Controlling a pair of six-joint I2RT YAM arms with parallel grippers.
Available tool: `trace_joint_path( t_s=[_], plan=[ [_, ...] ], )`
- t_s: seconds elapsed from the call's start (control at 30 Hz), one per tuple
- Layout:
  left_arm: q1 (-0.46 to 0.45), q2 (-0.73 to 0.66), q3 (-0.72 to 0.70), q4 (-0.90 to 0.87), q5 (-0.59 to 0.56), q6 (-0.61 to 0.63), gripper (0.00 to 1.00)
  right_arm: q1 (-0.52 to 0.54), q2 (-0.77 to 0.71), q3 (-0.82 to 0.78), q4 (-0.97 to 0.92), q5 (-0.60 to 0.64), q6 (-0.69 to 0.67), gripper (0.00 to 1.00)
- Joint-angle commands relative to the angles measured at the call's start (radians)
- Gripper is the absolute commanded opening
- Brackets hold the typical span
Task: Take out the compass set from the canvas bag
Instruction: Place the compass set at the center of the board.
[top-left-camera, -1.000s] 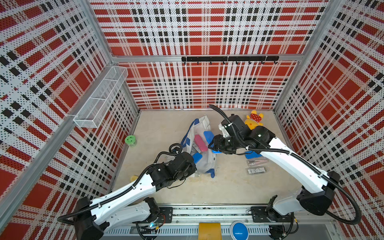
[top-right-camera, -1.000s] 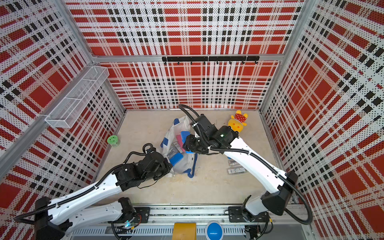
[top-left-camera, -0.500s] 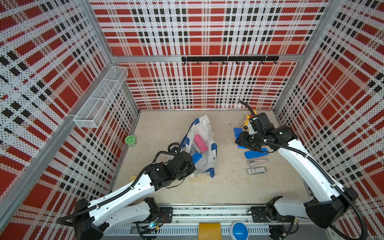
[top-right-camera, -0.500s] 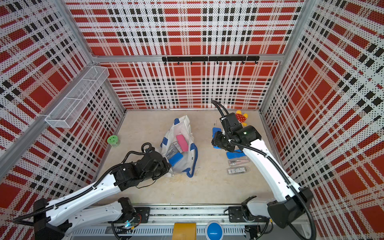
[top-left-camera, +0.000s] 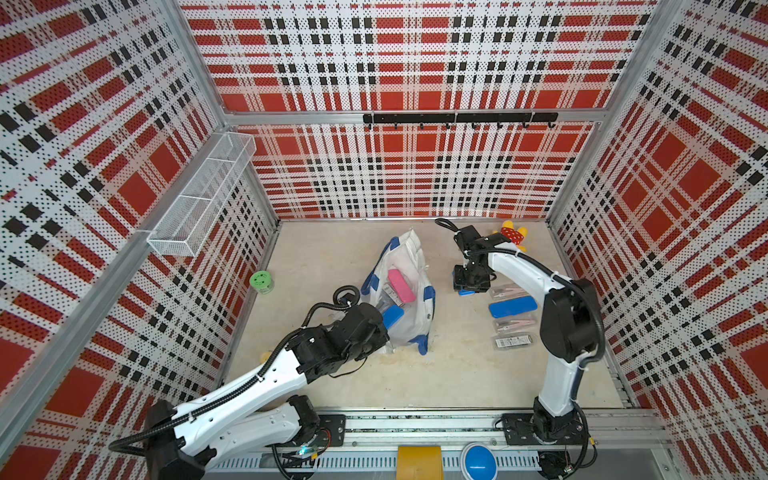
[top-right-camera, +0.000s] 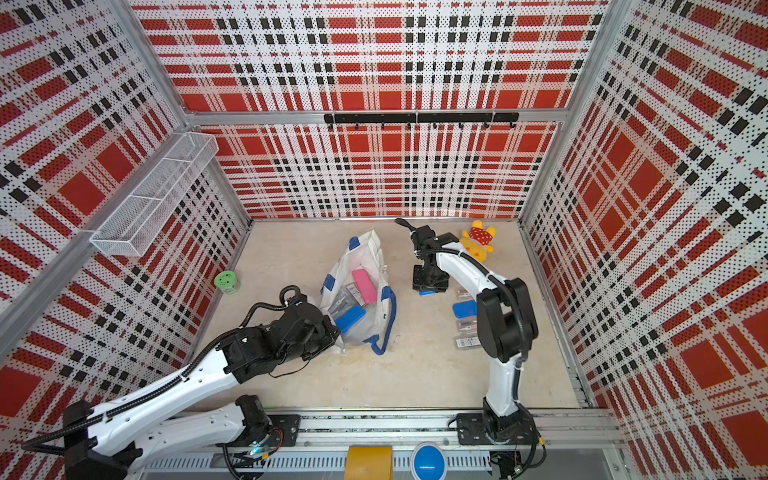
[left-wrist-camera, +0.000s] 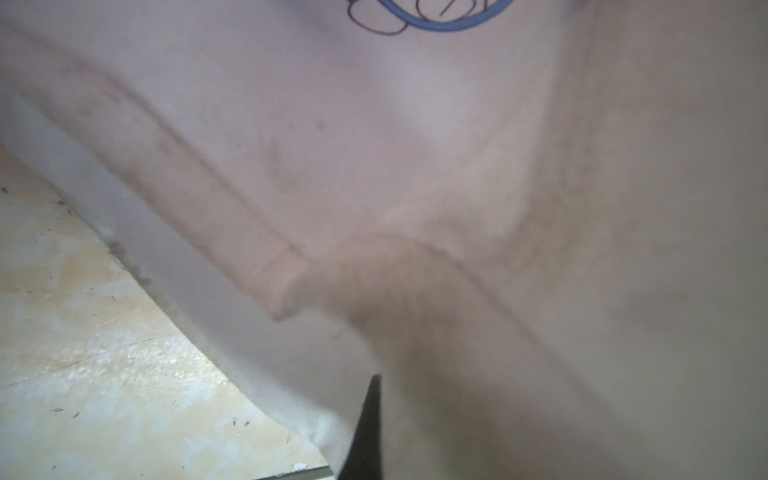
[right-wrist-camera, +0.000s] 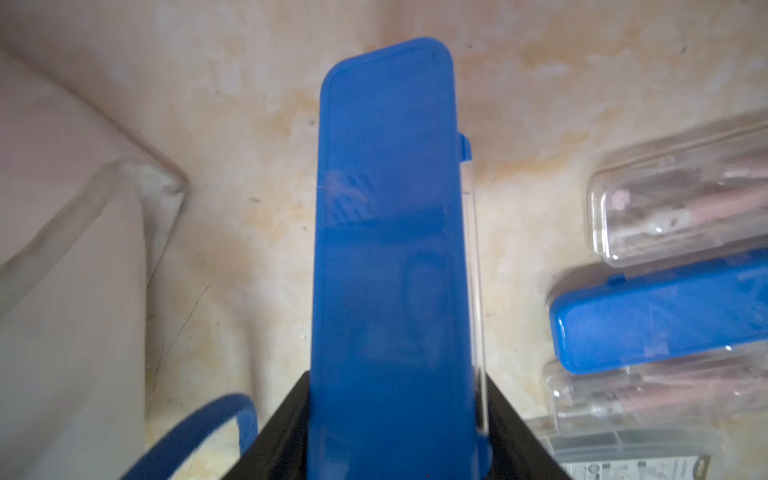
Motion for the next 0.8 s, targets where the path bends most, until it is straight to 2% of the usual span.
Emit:
trace_joint_path(
  t_s=[0.0, 0.2, 0.57, 0.63, 0.77],
  plan=[
    [-0.006, -0.031, 0.032, -0.016, -0.024, -0.005, 0.00, -0.013, 0.060, 0.069, 0.027, 0.036, -0.030, 0.33],
    [-0.019, -0.044, 0.032, -0.034, -0.034, -0.017, 0.00, -0.044, 0.159, 0.135, 0.046, 0.034, -0.093, 0.33],
    [-0.050, -0.024, 0.036, -0.038, -0.034, -0.036, 0.00, -0.110, 0.276, 0.248, -0.009, 0.070, -0.166, 0.42],
    [-0.052, -0.022, 0.038, -0.038, -0.036, -0.034, 0.00, -0.113, 0.289, 0.263, -0.019, 0.066, -0.166, 0.47],
    [-0.053, -0.018, 0.041, -0.038, -0.035, -0.036, 0.00, -0.115, 0.276, 0.263, -0.021, 0.081, -0.168, 0.63]
  ],
)
